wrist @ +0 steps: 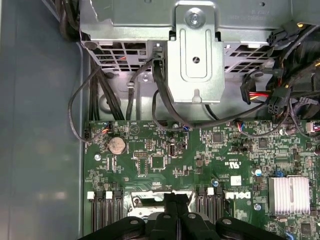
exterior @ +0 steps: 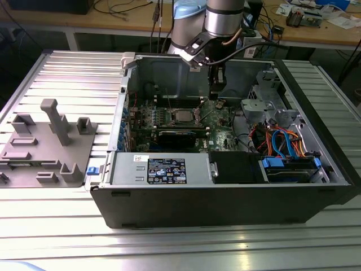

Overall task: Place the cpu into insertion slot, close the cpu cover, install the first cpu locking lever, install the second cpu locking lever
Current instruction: 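Close the cpu cover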

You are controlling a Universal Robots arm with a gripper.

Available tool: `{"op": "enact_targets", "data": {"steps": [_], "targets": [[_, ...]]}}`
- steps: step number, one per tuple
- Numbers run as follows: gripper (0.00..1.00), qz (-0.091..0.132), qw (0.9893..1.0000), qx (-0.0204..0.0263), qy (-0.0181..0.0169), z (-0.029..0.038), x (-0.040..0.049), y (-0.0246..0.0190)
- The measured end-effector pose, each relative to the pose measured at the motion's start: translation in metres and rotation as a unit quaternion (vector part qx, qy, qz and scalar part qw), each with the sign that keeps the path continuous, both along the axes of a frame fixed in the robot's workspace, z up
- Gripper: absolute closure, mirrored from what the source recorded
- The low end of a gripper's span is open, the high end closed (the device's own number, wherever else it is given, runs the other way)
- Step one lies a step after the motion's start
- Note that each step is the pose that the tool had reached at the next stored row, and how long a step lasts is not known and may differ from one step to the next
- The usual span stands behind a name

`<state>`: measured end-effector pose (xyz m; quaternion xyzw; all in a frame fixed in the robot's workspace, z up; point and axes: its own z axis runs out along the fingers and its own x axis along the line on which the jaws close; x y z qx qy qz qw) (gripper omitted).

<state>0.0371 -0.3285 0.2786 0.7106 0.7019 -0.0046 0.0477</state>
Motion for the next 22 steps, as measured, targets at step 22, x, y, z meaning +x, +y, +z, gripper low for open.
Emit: {"op": "enact_targets", "data": {"steps": [22], "targets": [[0.89,0.003,0.9994,-0.0034,0.0347,-0.0240,0.0312,0.0203]]}}
